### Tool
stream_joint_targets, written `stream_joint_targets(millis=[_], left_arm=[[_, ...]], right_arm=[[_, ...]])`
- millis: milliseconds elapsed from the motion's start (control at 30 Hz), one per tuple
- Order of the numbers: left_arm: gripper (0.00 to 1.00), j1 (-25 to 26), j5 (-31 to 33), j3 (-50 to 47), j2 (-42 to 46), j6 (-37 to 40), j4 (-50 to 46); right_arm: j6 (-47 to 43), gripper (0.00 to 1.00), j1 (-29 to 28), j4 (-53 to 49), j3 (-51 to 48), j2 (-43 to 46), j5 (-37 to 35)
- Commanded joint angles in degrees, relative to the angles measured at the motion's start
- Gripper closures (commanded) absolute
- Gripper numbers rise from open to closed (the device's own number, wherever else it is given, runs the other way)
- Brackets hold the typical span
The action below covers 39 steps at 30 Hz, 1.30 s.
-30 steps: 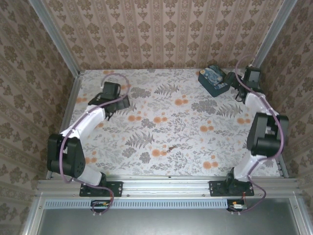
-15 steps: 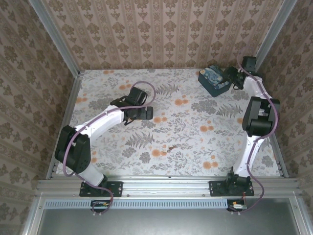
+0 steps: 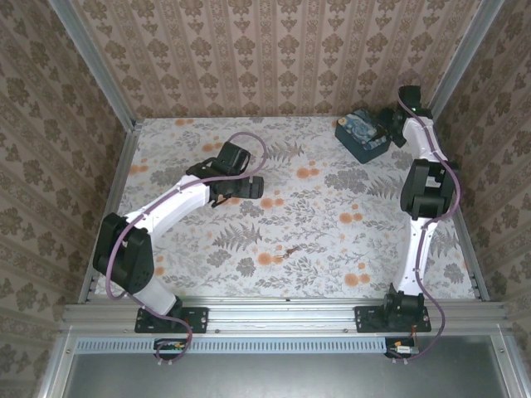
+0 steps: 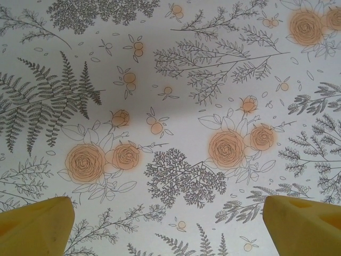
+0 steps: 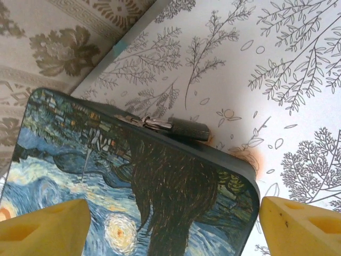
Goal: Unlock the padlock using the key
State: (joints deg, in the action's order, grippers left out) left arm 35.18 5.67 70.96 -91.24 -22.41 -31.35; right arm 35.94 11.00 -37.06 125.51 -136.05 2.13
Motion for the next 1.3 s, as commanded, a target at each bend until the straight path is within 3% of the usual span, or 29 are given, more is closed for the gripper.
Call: stream_joint_targets(millis=[0,267,500,733,833,967,1100,1267], left_arm=[[0.00,0.1,-1.1,2.4,1.6,3.4,-1.4],[0.00,-1.5,-3.5,1.8,3.7,6.0,-1.7],[0.00,-3.4,-4.9,0.6,5.4,6.6,-1.6],[0.00,-4.9,-4.7,-0.6,7.4,7.0,-0.8],[0.00,-5.3,-4.4,-0.3,7.4,7.4,-0.4],[0.00,-6.0,-3.7,1.0,7.2,7.8,1.0],[0.00,-6.3,-2.6,3.2,7.2,7.6,1.4],[0.00,-6.6,-0.7,4.0,6.9,7.8,2.2]], right_arm=[[4.2,0.16,0.0,-5.2,4.9,-3.5,-2.1],[6.8,0.14,-0.4,-1.5,6.8,-4.4,-7.4],[12.6,0.16,-0.7,-2.8,16.9,-12.2,-2.9],[8.3,0.24,-3.0,-4.9,18.1,-12.3,3.2],[2.6,0.24,-5.5,-5.1,13.0,-9.0,6.6],[-1.3,0.26,-8.9,-0.7,-0.9,-2.7,12.6],[-2.9,0.28,-12.6,4.1,-14.4,4.0,12.5],[-3.6,0.32,-18.1,6.1,-24.3,10.1,12.4]])
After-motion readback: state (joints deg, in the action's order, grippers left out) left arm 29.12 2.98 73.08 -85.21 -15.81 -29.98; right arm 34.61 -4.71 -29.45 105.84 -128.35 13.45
